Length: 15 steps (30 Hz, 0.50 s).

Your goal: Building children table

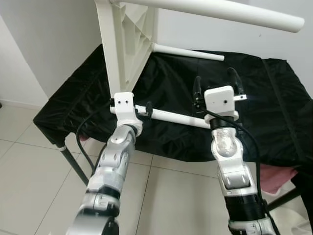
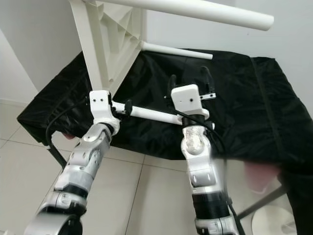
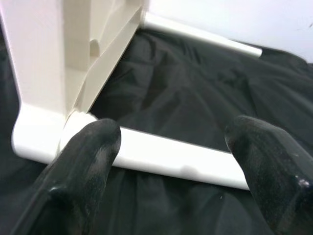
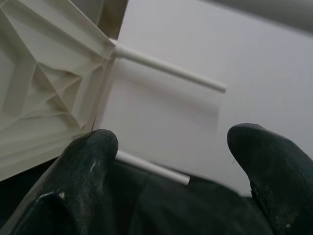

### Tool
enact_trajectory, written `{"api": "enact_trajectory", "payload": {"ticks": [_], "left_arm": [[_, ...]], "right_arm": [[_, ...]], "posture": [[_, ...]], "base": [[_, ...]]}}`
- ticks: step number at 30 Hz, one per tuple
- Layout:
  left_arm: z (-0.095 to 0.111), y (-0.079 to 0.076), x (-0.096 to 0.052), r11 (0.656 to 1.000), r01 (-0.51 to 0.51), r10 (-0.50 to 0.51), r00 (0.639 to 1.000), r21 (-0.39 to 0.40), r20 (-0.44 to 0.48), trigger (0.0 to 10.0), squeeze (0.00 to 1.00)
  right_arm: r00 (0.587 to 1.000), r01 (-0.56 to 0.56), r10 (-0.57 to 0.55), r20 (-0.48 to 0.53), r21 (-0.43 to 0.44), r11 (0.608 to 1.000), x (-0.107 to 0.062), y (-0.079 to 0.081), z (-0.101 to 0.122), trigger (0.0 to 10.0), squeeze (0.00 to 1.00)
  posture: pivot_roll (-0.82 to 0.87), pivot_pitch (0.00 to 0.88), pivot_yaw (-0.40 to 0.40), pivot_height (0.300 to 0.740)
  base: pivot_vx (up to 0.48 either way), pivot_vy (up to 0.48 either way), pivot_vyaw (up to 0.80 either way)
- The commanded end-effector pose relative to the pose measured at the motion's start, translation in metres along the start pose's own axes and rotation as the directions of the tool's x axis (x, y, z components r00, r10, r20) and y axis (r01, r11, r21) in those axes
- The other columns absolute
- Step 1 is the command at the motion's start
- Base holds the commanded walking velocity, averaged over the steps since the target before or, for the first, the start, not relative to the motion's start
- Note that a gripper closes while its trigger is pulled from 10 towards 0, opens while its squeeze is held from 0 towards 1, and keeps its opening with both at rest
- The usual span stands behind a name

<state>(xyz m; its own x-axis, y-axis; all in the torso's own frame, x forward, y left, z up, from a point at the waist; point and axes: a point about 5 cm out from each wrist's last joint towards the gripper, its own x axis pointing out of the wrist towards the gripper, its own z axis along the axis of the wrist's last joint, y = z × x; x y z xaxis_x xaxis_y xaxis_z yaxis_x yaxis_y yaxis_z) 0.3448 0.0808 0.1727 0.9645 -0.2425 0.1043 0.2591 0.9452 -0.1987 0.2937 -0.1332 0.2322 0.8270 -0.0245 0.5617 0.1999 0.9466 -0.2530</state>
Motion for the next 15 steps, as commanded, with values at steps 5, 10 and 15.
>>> {"api": "enact_trajectory", "payload": {"ticks": [5,10,15], "left_arm": [[0.002,0.009,-0.036,0.972,0.172,-0.185,0.980,0.162,0.068,10.0,0.00],[-0.004,0.028,-0.056,0.975,0.124,-0.137,0.989,0.184,0.056,10.0,0.00],[0.000,0.047,-0.077,0.977,0.052,-0.074,0.992,0.205,0.102,10.0,0.00]], "right_arm": [[0.988,0.044,-0.023,-0.150,0.141,0.989,-0.024,-0.011,-0.027,10.0,0.00],[0.979,0.021,0.016,-0.202,0.178,0.984,-0.038,-0.011,-0.038,10.0,0.00],[0.966,-0.001,0.049,-0.252,0.187,0.982,-0.055,-0.011,-0.049,10.0,0.00]], "posture": [[-0.03,0.027,0.051,0.740],[-0.02,0.031,0.046,0.740],[-0.01,0.029,0.041,0.740]], "base": [[0.000,0.000,0.00],[0.000,0.000,0.00],[0.000,0.000,0.00]]}}
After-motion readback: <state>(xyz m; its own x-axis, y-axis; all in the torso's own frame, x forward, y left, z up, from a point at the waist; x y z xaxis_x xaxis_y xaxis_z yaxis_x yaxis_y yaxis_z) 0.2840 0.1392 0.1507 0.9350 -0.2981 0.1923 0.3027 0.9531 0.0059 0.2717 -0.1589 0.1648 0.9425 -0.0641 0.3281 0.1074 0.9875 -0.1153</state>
